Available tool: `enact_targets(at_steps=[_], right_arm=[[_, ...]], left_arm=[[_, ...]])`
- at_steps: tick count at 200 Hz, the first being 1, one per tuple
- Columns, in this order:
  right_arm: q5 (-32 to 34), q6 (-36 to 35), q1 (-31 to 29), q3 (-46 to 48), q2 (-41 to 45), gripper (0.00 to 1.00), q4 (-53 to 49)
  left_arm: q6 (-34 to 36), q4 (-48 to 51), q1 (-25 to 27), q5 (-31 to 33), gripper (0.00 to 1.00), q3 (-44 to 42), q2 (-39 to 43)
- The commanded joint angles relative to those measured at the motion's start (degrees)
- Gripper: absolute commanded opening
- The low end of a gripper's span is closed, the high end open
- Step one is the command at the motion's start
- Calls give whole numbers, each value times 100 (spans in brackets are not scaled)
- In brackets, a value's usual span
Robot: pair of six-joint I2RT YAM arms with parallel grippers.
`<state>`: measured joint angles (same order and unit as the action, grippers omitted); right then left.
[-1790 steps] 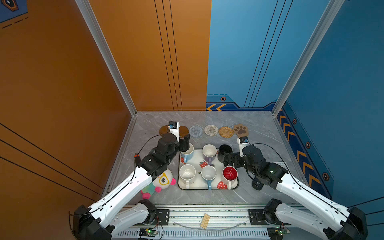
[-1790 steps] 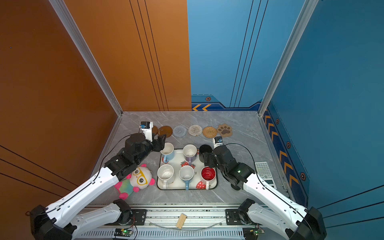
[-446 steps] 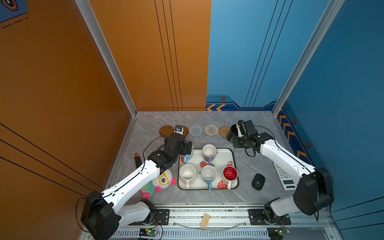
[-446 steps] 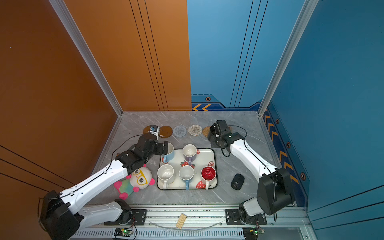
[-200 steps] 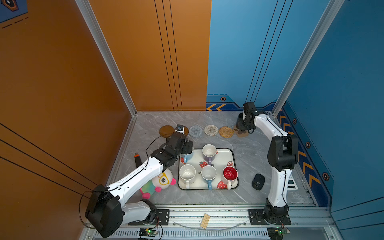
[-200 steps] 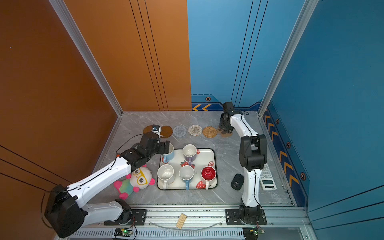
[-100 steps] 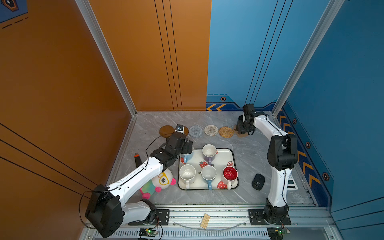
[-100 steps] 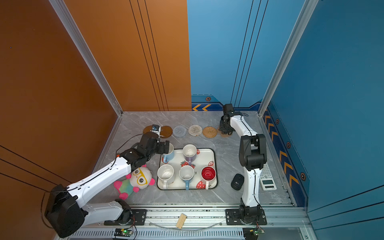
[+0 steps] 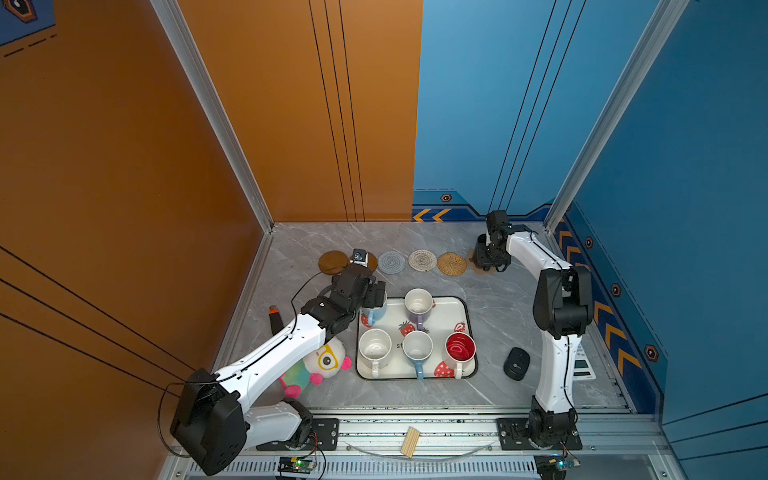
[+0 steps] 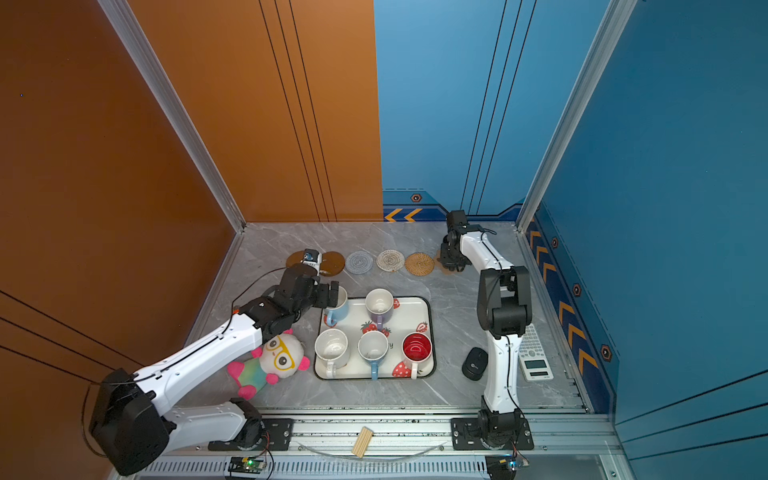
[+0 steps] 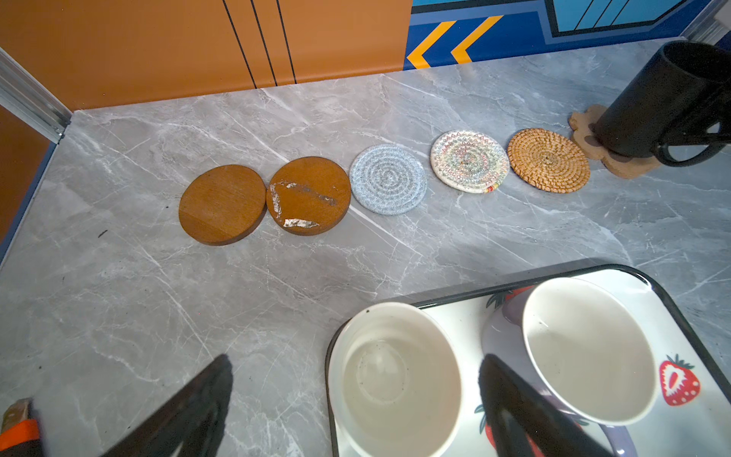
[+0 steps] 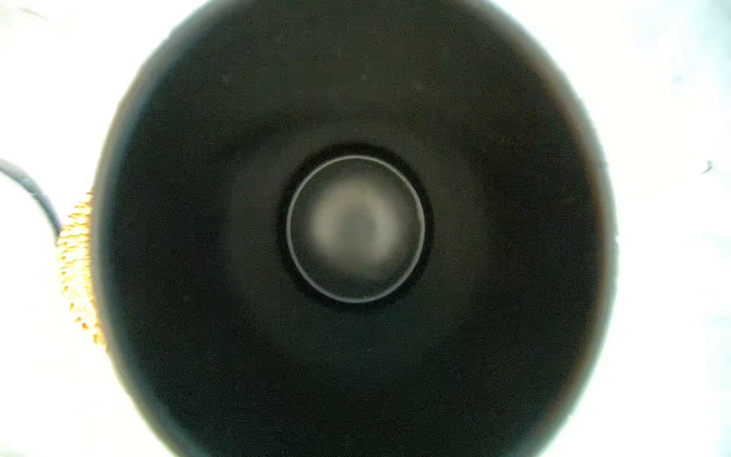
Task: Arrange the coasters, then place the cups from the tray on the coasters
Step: 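Lower the black mug onto the paw coaster with the right gripper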
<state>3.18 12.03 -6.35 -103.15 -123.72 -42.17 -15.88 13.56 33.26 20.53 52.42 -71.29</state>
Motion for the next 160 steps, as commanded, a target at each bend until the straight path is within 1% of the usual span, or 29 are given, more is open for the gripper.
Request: enact_targets(at_steps=[1, 85, 88, 113, 120, 132, 148, 154, 160], right_arm=[[29, 109, 34, -12, 27, 0, 384], [-12, 159, 46, -16, 26, 0, 377], [-9, 172, 50, 124, 24, 0, 381], [-39, 168, 53, 187, 58, 0, 376], [-44, 168, 51, 210, 80, 4, 376], [-53, 168, 50, 232, 99, 7, 381], [-52, 169, 46, 269, 123, 15, 376], [-55, 174, 48, 284, 137, 20, 381], [-69, 177, 49, 305, 154, 27, 379]], left_arm=[[-3, 49, -57, -77, 98, 158, 58], [-3, 95, -64, -113, 98, 185, 81], [-3, 95, -67, -110, 98, 174, 90], [-3, 98, -63, -103, 98, 156, 119], [-2, 102, -65, -102, 98, 154, 123], [-3, 102, -65, -111, 98, 159, 124], [-3, 115, -60, -111, 98, 143, 140], [-3, 112, -65, -112, 98, 147, 152], [-3, 107, -66, -118, 98, 146, 163]])
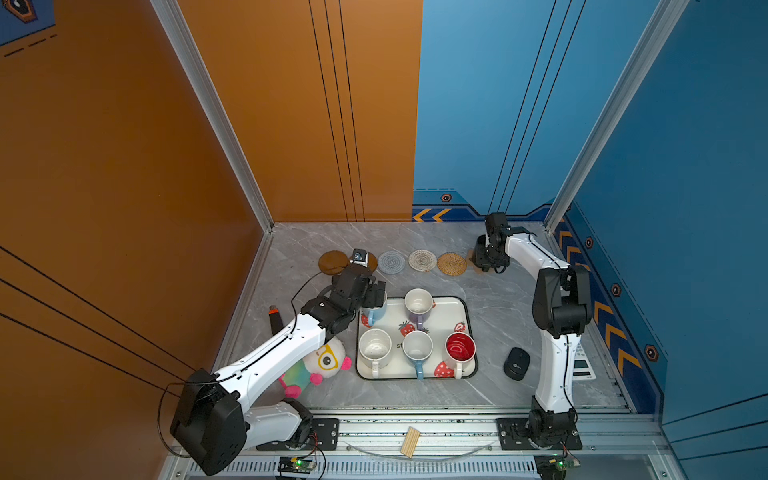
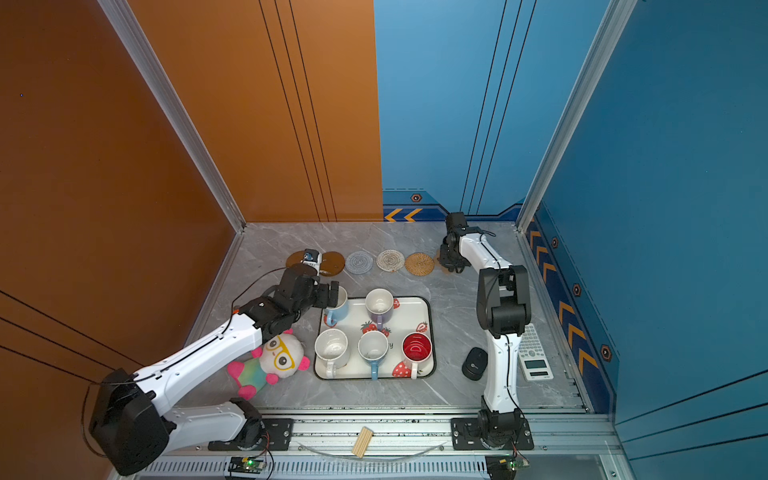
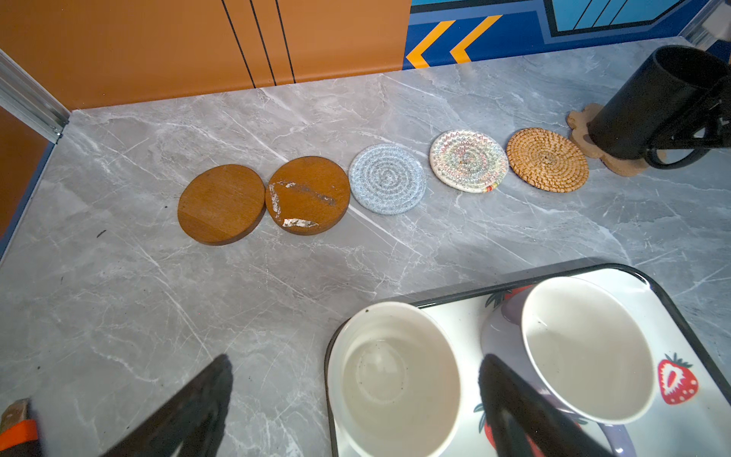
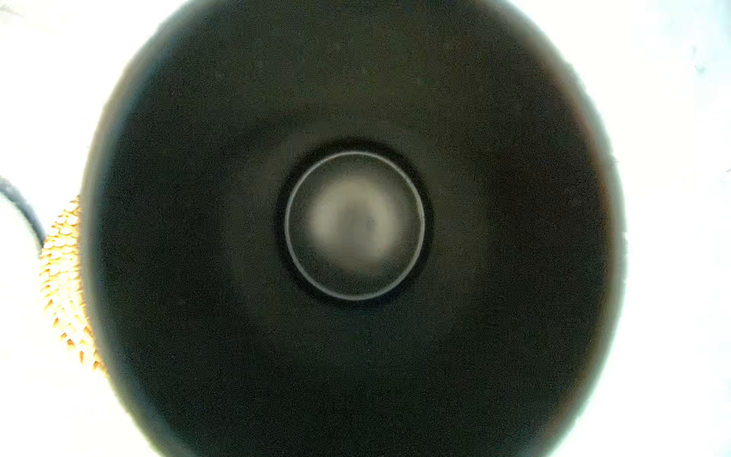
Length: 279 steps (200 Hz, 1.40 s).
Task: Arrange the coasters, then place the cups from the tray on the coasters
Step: 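Lower the black mug onto the paw coaster with the right gripper, then open the right gripper and lift it off the black mug while the left descends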
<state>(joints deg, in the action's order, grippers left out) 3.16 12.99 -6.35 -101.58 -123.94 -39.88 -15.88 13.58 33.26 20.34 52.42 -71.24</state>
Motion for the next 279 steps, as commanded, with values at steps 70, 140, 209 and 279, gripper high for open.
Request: enact_targets(at_steps=[70, 140, 209, 279], right_arm=[[-91, 133, 58, 507, 920, 72, 147], [-190, 630, -270, 2158, 3146, 75, 991], [77, 1652, -1842, 3604, 4718, 78, 2588], [79, 2234, -2635, 4253, 4537, 77, 3700]], left_arm=[[-63, 190, -60, -97, 98, 107, 449], [-179, 539, -30, -33, 98, 197, 529], [-267, 1143, 182, 157, 100, 472, 494], [-249, 1763, 432, 91, 98, 1038, 8]])
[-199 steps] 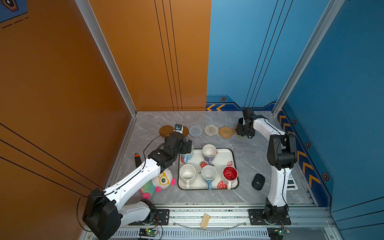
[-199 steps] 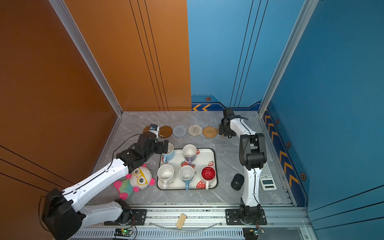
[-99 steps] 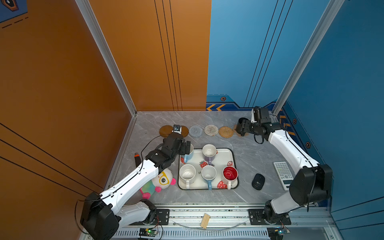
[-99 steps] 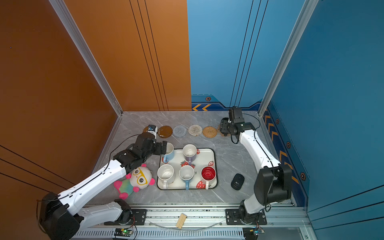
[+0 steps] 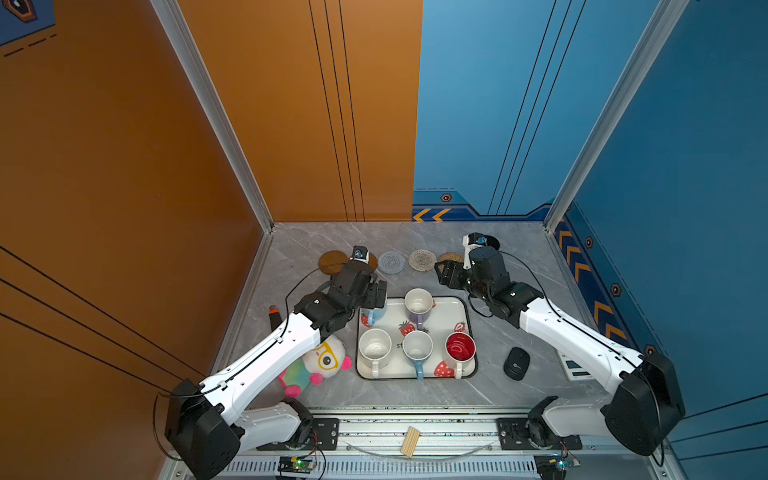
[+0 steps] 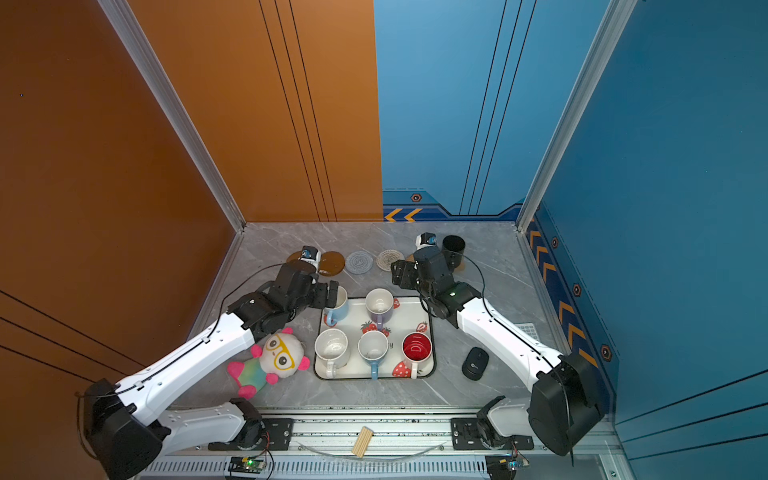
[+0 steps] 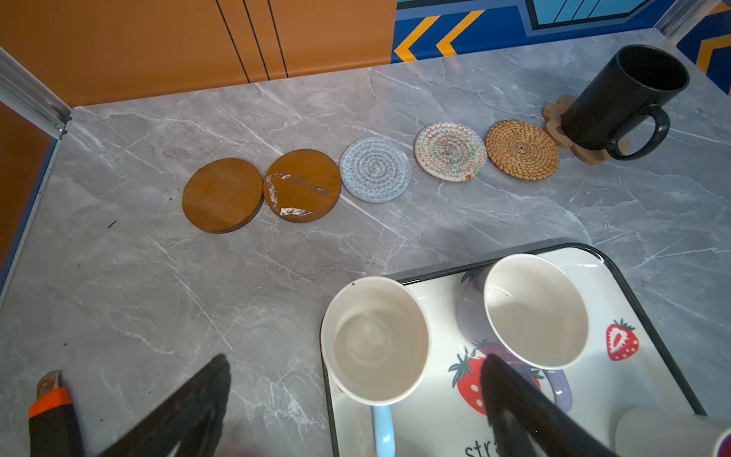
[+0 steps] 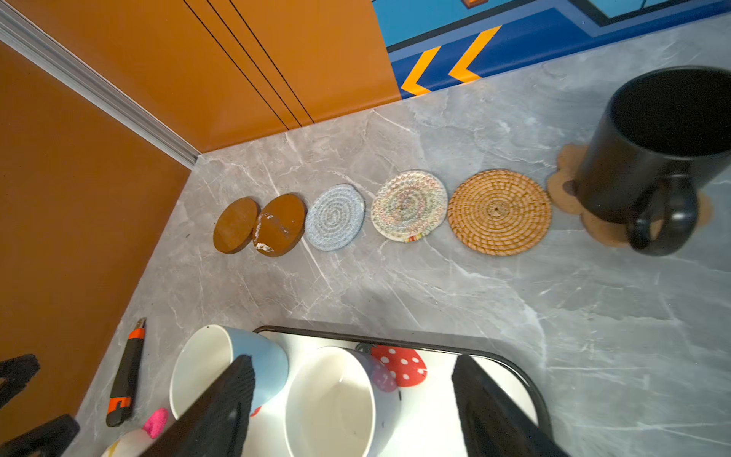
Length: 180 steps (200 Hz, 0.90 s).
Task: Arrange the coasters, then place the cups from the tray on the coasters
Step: 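Open the right gripper and lift it off the black mug while the left descends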
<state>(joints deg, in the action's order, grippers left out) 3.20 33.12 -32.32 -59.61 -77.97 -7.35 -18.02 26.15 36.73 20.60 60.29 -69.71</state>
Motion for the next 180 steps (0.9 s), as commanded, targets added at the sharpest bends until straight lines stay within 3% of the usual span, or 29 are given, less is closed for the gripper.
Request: enact_targets(at_steps=[1, 77, 156, 180], right_arm=[[80, 221, -38, 60, -60, 77, 451], [-193, 273, 122, 453, -3, 78, 813], [-429, 335, 243, 601, -6, 78, 967], [-475, 335, 256, 600, -16, 78, 973]], left_arm=[[-35, 523, 78, 66, 98, 262, -151], [9, 1430, 352, 84, 96, 424, -397], [-30, 1437, 388, 234, 97, 228, -603], [-65, 1438, 396, 13, 97, 179, -802]])
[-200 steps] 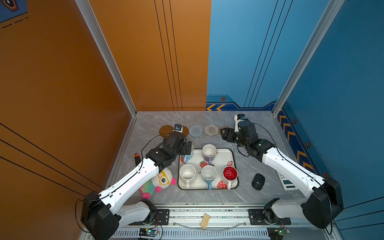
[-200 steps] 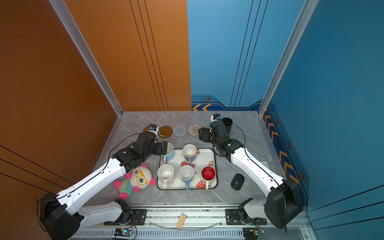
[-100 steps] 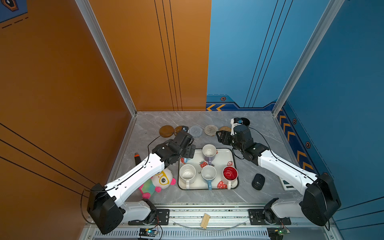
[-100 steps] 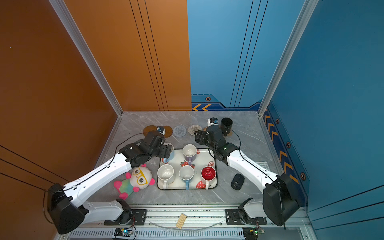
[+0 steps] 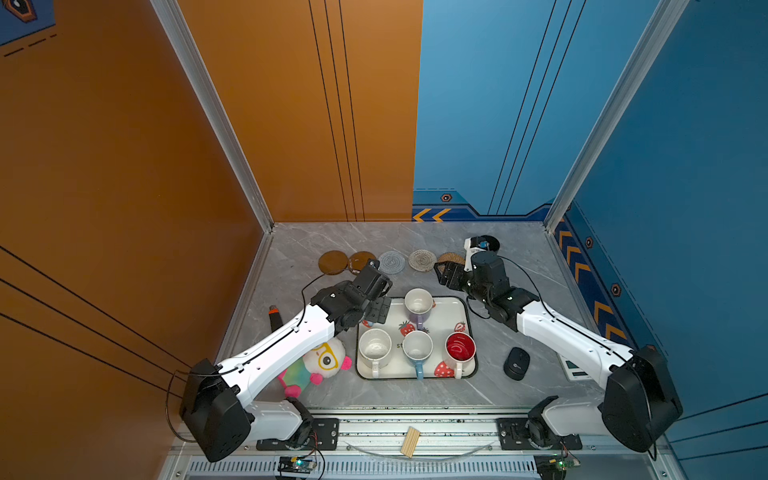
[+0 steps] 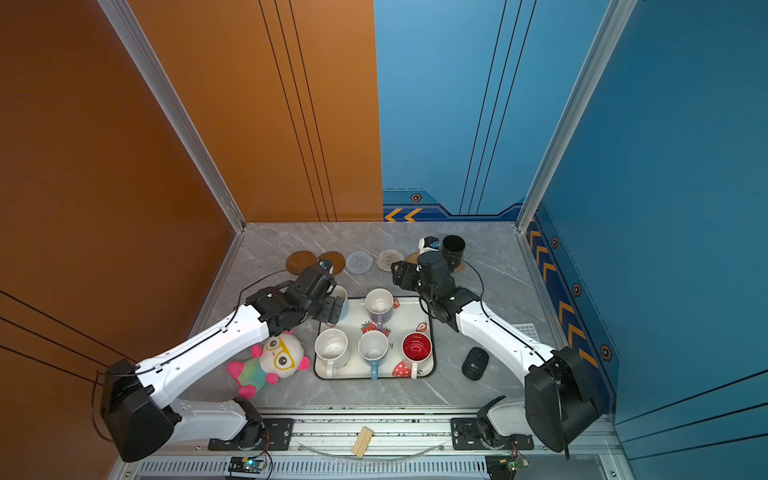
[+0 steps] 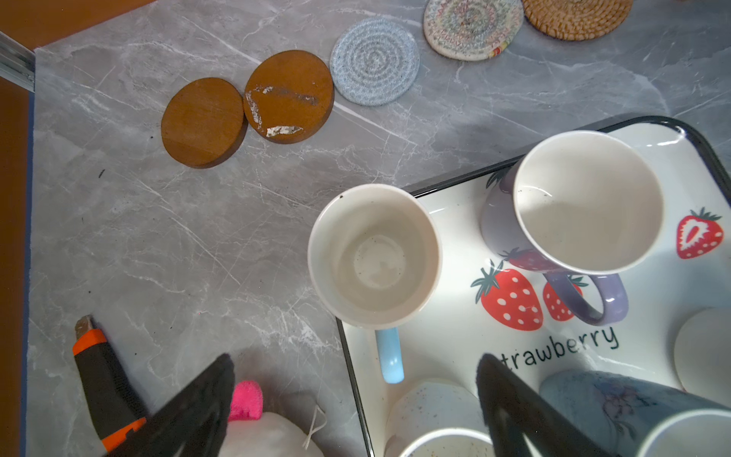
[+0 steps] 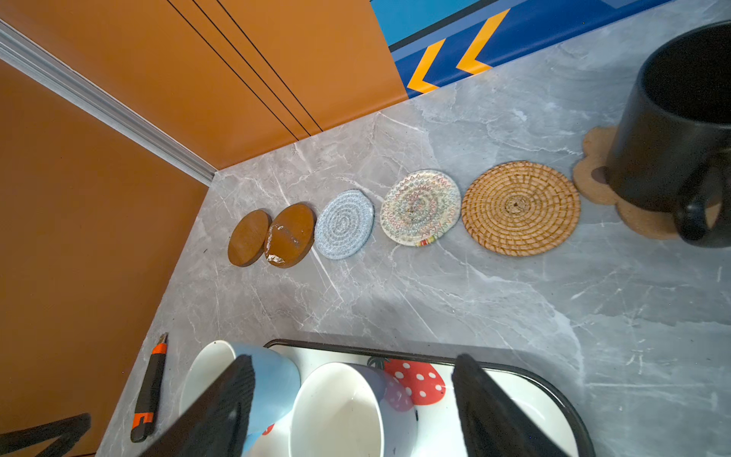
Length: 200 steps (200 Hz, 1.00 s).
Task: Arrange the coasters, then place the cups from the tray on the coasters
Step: 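Open the right gripper and lift it off the black mug while the left descends, then lower the left gripper onto the blue-handled white mug and grasp it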
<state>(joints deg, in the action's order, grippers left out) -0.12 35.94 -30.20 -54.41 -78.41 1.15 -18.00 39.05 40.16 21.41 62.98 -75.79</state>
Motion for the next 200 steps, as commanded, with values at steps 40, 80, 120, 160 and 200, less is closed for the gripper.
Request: enact_targets(at_steps=[40, 80, 120, 160, 200], right_arm=[[-169, 53, 66, 87, -3, 78, 134], [-206, 79, 93, 95, -68, 77, 185], [-286, 98, 114, 89, -138, 77, 243], [-296, 105, 128, 95, -148, 77, 243], [-330, 108, 161, 82, -190, 77, 255]], left_arm=[[-160, 147, 54, -102, 97, -232, -383], [-182, 4, 48, -259, 91, -354, -528], [-228, -210, -5, -473, 78, -357, -739], [-314, -510, -152, -709, 71, -646, -824], [-393, -743, -306, -894, 66, -790, -850]])
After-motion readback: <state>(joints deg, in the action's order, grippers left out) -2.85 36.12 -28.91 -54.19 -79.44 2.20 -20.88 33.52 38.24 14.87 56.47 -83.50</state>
